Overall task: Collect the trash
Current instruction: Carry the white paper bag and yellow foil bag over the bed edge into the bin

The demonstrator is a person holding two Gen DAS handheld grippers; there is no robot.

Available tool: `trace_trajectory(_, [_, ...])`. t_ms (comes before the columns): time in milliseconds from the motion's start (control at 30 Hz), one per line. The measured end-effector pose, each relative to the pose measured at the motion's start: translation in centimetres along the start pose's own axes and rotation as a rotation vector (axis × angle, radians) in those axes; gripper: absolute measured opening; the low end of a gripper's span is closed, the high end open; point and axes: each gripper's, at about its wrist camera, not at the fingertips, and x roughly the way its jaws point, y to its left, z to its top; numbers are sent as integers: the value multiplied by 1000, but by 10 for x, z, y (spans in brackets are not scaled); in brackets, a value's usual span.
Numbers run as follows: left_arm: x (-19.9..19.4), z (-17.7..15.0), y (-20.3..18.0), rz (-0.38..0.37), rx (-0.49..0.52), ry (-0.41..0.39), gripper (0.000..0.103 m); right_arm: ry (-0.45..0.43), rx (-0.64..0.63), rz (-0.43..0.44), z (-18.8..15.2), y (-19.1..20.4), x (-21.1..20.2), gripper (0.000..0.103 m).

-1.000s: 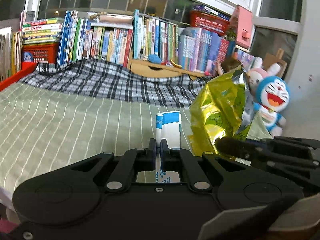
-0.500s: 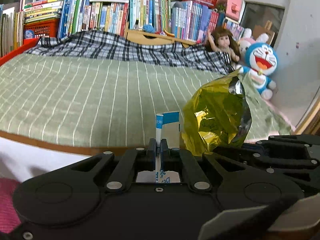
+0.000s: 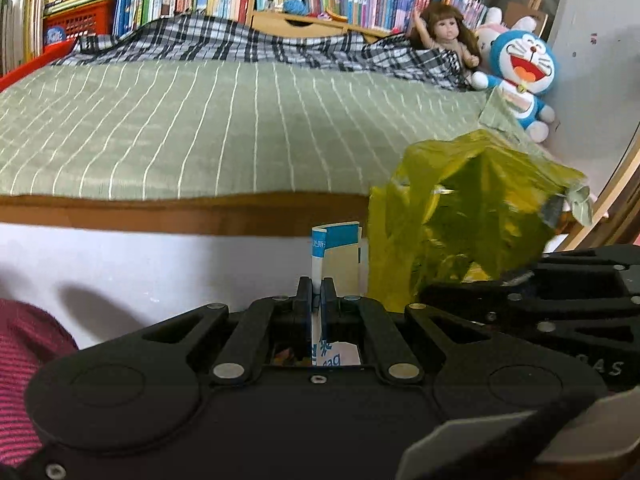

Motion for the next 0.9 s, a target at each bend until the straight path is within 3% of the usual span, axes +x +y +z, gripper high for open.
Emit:
trace_trajectory(167, [2, -12, 12, -16, -51, 43, 4, 16, 13, -3, -9, 3, -6, 12])
trace_trajectory(533, [9, -31, 20, 9, -59, 91, 4, 116, 40, 5, -36, 4, -13, 12])
trace_trajectory(900, [88, -49, 21, 85, -44, 237, 4, 286, 101, -34, -66, -24, 56, 12])
